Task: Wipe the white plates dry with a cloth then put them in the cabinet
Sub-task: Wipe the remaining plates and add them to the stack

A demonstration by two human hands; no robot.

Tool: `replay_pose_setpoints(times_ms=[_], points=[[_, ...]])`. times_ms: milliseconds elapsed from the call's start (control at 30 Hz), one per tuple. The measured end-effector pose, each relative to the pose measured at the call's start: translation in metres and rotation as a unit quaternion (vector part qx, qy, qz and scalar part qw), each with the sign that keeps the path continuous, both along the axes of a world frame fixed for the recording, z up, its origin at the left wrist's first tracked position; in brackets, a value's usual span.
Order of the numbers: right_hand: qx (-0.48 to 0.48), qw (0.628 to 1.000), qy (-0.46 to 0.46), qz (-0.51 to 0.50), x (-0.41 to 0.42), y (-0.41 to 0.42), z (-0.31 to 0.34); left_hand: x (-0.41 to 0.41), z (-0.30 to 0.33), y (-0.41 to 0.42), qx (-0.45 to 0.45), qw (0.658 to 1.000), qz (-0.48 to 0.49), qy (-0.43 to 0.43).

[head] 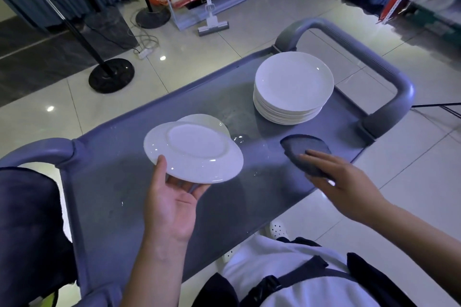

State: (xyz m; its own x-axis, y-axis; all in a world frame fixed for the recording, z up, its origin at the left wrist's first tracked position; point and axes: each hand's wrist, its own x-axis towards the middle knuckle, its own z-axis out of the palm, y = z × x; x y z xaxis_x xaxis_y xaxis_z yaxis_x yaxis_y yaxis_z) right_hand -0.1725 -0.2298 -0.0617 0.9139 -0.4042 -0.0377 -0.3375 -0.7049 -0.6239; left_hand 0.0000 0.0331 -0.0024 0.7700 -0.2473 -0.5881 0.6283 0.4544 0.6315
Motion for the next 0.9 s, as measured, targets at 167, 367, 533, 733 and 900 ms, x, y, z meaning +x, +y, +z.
replay_pose_setpoints(times_ms=[167,367,533,733,900], points=[[-0.151,0.949,0.231,0.151,-0.008,0.023,-0.069,-0.005,0.0,0.001,-0.007,0.999,-0.015,0.031],[-0.096,0.982,0.129,0.095,-0.007,0.047,-0.057,-0.007,0.001,0.01,-0.023,0.998,-0.035,0.044],[-0.141,0.968,-0.17,0.115,0.036,0.083,-0.009,-0.008,0.003,0.016,-0.052,0.993,-0.05,0.095],[-0.199,0.941,-0.246,0.117,0.058,0.107,-0.002,-0.003,0.001,0.03,-0.075,0.982,-0.052,0.166],[0.033,0.991,-0.103,-0.078,0.077,0.105,0.011,0.003,-0.01,0.035,-0.047,0.992,-0.083,0.078]])
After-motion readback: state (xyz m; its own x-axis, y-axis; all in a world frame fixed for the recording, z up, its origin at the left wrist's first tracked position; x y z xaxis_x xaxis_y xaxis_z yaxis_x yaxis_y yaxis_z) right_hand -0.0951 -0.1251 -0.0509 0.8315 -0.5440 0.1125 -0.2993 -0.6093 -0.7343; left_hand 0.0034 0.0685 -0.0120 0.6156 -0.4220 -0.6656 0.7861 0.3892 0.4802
